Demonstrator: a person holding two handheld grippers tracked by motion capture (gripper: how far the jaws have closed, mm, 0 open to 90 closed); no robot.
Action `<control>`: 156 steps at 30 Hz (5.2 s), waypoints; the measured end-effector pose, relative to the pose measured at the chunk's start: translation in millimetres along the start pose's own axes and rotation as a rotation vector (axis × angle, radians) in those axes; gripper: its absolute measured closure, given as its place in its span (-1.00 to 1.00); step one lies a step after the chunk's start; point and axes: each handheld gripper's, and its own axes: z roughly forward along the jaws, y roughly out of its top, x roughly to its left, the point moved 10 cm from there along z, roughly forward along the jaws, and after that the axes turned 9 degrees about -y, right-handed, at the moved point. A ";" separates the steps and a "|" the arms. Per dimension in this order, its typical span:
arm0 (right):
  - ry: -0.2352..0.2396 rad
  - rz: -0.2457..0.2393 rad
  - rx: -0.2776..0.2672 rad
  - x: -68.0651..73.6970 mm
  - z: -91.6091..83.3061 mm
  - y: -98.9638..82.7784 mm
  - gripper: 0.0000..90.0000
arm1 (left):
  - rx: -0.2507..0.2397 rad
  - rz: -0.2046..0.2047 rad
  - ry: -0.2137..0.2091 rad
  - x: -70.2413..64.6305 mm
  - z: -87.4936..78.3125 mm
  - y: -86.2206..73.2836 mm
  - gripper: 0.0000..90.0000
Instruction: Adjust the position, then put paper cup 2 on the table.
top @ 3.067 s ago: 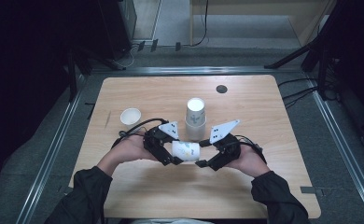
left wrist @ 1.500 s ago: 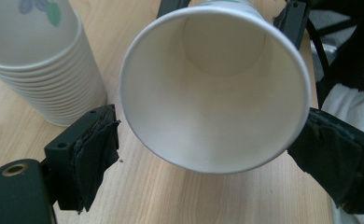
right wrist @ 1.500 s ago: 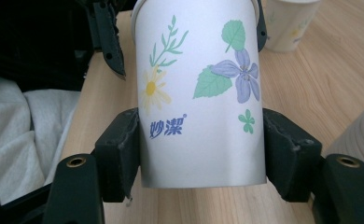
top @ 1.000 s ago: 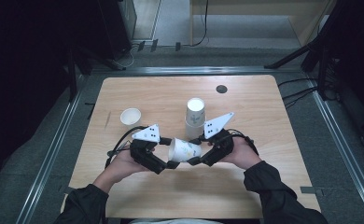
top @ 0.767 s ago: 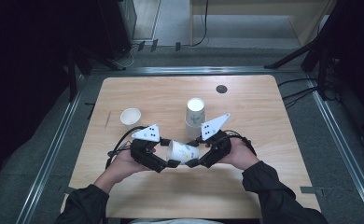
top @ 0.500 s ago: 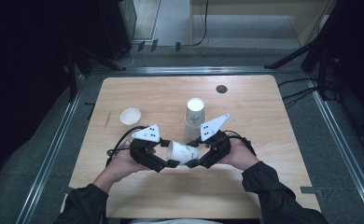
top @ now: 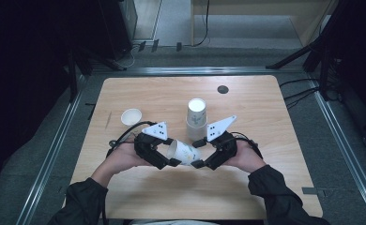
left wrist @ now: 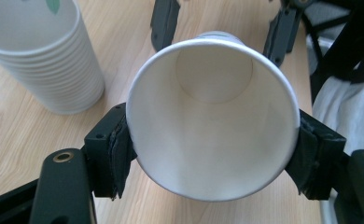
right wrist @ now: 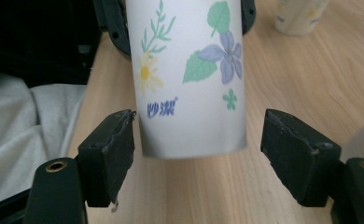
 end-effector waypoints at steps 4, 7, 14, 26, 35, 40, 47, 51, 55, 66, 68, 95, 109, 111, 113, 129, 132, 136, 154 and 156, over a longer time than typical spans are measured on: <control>-0.047 0.006 0.018 -3.7 1.6 -9.1 -0.43 | 0.057 0.027 0.008 0.2 -0.9 2.5 -0.41; -0.060 0.014 0.030 -3.1 3.2 -13.9 -0.43 | 0.091 0.035 0.009 1.1 2.3 5.5 -0.41; -0.092 0.022 0.025 -3.4 2.3 -21.0 -0.43 | 0.164 0.042 0.000 5.1 12.2 13.9 -0.41; -0.125 0.035 0.050 -3.7 10.3 -32.7 -0.41 | 0.275 0.065 -0.008 7.7 38.0 11.7 -0.41; -0.105 0.021 0.067 1.2 20.1 -35.9 -0.33 | 0.321 0.080 0.006 4.4 42.8 10.7 -0.42; -0.109 -0.002 0.062 3.0 20.3 -33.9 -0.24 | 0.313 0.084 0.003 3.7 42.7 11.3 -0.42; -0.117 -0.007 0.042 3.5 15.1 -29.7 -0.24 | 0.252 0.112 -0.007 2.5 39.1 14.2 -0.66; -0.118 -0.003 0.013 0.8 8.5 -24.8 -0.24 | 0.200 0.100 0.001 3.5 33.5 18.4 -0.71; -0.109 0.011 -0.014 -0.9 3.6 -19.5 -0.24 | 0.147 0.076 0.015 6.0 26.5 21.0 -0.71; -0.069 -0.009 -0.042 0.7 4.0 -3.2 -0.24 | 0.016 0.036 0.025 4.5 5.2 14.6 -0.71; -0.060 -0.008 -0.042 0.4 4.5 -0.7 -0.25 | -0.008 0.023 0.031 4.5 2.2 12.6 -0.71; 0.025 -0.006 -0.101 2.6 11.1 23.1 -0.25 | -0.337 -0.088 0.027 -2.9 -9.6 15.0 -0.69; 0.050 0.011 -0.076 5.6 17.8 20.9 -0.25 | -0.323 -0.071 0.042 -3.5 -7.2 15.6 -0.44; 0.050 0.005 -0.070 5.4 17.9 20.1 -0.26 | -0.313 -0.064 0.044 -4.5 -6.6 15.3 -0.43; 0.051 -0.010 -0.062 5.5 18.3 18.5 -0.37 | -0.294 -0.053 0.056 -4.7 -7.6 14.5 -0.43; -0.095 0.015 -0.001 -13.0 14.7 5.9 -0.62 | -0.220 -0.073 0.096 3.0 -36.2 -6.3 -0.43; -0.119 0.028 0.015 -15.4 13.5 1.9 -0.61 | -0.202 -0.081 0.106 6.6 -39.3 -11.3 -0.43; -0.115 -0.014 0.013 -11.1 11.5 -1.8 -0.60 | -0.182 -0.089 0.125 14.1 -44.2 -20.8 -0.43; -0.238 0.036 0.040 -24.1 1.5 -17.3 -0.51 | -0.097 -0.097 0.134 29.1 -52.2 -57.7 -0.43; -0.232 0.040 0.052 -24.4 2.0 -19.7 -0.51 | -0.083 -0.100 0.141 30.4 -51.7 -61.7 -0.43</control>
